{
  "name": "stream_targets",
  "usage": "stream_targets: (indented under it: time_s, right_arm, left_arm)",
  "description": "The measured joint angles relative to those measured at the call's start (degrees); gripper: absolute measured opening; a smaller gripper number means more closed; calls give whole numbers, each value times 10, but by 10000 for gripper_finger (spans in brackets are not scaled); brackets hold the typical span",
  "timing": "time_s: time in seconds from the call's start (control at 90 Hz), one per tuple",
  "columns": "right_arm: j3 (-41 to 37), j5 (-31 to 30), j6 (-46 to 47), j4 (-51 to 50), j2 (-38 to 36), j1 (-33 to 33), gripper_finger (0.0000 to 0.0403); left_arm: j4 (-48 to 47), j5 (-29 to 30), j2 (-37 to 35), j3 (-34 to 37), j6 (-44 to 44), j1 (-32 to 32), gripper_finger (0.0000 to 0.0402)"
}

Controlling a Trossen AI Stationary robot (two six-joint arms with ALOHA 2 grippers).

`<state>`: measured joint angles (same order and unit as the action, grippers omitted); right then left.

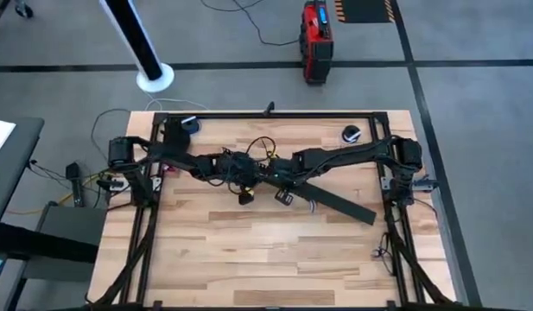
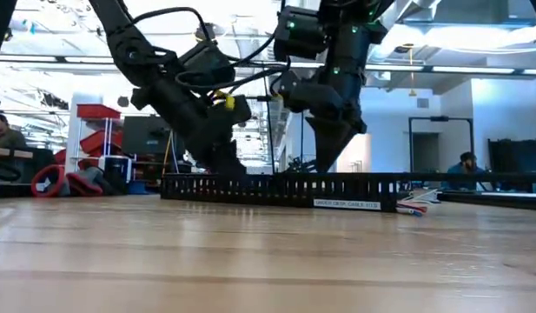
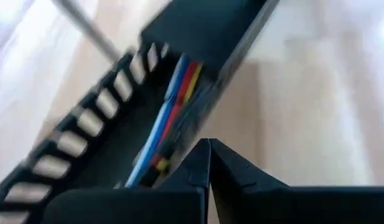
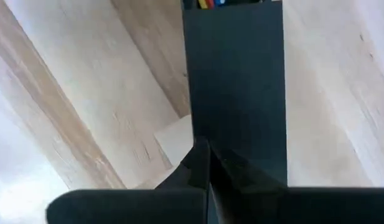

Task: Ziptie cables
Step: Close the black cable duct

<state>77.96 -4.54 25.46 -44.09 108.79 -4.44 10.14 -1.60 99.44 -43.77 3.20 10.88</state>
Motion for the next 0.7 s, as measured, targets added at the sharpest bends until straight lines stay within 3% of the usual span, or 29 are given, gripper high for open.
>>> stream_targets:
  time_s: [0.7]
  right_arm:
    - [-5, 34, -59, 67, 5, -63, 0]
  left_arm:
    - [39, 13, 19, 0, 16, 72, 0]
